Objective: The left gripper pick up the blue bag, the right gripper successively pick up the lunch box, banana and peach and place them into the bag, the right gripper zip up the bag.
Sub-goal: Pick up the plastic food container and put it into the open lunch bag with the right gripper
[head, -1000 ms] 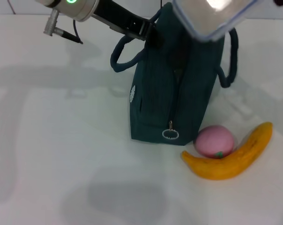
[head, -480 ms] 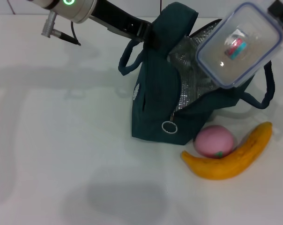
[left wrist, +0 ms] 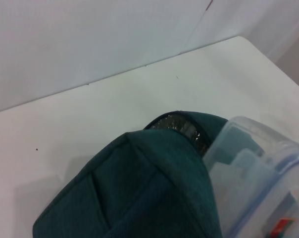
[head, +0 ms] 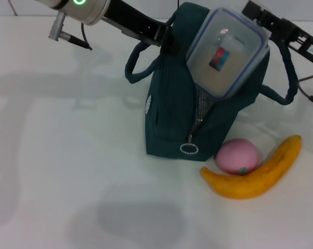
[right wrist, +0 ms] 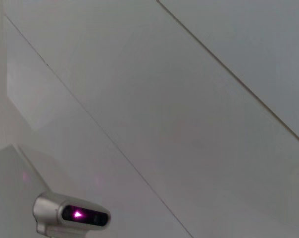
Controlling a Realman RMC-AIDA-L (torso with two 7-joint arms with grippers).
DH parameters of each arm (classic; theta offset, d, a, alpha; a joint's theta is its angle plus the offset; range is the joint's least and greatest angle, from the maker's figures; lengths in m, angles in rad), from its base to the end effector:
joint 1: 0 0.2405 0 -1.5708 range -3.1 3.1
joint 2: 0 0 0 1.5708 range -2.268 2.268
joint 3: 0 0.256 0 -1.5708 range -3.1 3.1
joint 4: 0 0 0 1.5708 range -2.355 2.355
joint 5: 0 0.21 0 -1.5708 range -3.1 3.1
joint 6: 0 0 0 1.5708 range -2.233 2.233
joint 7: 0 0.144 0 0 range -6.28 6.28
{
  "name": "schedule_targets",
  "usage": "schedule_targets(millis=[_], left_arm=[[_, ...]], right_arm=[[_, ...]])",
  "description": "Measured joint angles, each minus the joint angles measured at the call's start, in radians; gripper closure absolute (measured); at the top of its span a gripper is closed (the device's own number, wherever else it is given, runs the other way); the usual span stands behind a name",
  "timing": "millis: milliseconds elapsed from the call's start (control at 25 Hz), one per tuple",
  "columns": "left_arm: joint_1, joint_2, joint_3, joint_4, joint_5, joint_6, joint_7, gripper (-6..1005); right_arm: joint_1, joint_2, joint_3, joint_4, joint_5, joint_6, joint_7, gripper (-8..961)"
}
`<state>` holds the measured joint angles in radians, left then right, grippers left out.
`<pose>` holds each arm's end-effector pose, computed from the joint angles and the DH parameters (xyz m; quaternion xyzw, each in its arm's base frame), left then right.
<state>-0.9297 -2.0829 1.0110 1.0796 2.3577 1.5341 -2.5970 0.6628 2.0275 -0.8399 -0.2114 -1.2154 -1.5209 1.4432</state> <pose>-0.0906 0.4124 0.0118 -0.9134 -0.3915 -0.0362 0.1058 0.2123 0.3691 0.0051 -0.7639 0.3450 0.5305 0.1265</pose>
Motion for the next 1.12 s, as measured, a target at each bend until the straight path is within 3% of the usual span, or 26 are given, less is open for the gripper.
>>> schedule_targets(millis=[520,1120], left_arm=[[0.011,0.000,0.000,-0.001,0.000,-0.001,0.008,913],[0.023,0.000,0.000,-0.002,0.001,-0.001,0.009,913]], right_arm=[[-0.007,-0.008,-0.235,-0.053,-0.008,0.164,-0.002,851],[-0.045,-0.023,-0.299,-0.244,-0.059,0.148,-0.001,830]])
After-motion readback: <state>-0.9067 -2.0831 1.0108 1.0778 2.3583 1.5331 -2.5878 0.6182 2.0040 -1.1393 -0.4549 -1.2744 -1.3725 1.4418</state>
